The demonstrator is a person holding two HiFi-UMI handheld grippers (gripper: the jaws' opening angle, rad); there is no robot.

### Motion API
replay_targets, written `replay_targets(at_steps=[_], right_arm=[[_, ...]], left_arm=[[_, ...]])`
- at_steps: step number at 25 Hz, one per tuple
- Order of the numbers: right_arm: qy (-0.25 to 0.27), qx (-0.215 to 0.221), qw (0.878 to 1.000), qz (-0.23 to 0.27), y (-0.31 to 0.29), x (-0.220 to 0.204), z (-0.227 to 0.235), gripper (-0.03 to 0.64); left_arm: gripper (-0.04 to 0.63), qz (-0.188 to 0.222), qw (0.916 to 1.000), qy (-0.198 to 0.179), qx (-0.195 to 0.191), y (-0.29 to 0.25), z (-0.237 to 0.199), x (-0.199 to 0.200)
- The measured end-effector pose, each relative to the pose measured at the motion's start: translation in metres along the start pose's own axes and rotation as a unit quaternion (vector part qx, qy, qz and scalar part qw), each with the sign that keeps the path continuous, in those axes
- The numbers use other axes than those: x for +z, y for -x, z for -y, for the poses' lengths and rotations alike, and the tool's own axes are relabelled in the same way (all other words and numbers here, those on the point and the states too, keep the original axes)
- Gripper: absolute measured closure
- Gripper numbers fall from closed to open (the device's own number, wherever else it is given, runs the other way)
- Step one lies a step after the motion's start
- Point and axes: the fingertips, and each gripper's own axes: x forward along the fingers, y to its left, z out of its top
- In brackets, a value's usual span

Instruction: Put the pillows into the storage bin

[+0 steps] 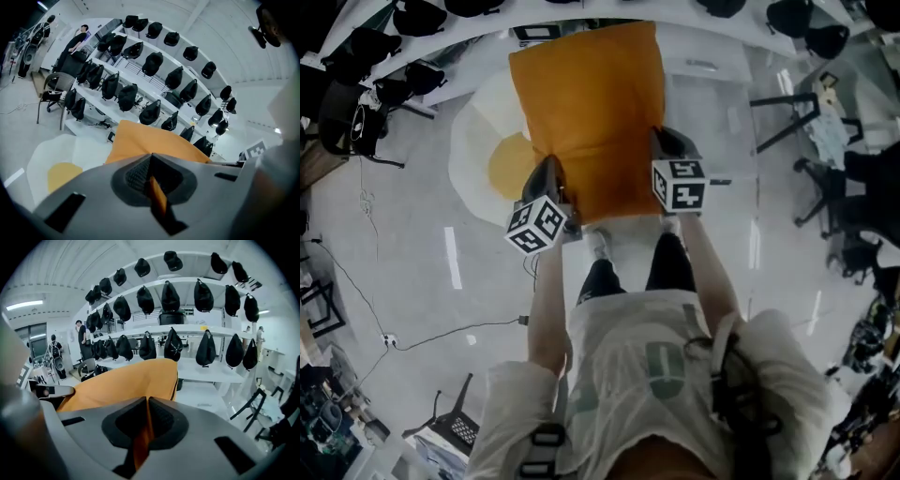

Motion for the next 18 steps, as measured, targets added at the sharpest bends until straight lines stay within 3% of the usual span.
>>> replay_targets(at_steps=[7,11,13,15,18], right_arm=[[-0.012,-0.023,0.999,0.031,0.021,-0.018,0.151,0.604],[0.011,-0.029,0.999,0.027,0.024,-0.016,0.252,0.604],[0.017,-0.027,0.999,0.023,0.026,-0.024,0.304,0.604],[0.019,-0.027,0.999,0.025,0.020,-0.032,0.351,0.604],[0.015,-0.036,0.999,0.031,0.000,-0.045,0.409,0.604]], left_arm=[[0.586,0.007,0.9991,-0.032,-0.028,-0.069,0.128,-0.045],[0.586,0.003,0.9993,-0.027,-0.025,-0.121,0.210,-0.076],[0.586,-0.008,0.9981,-0.048,-0.036,-0.147,0.250,-0.098],[0.586,-0.013,0.9962,-0.072,-0.047,-0.178,0.283,-0.118],[0.586,-0.015,0.9952,-0.077,-0.059,-0.231,0.312,-0.148]])
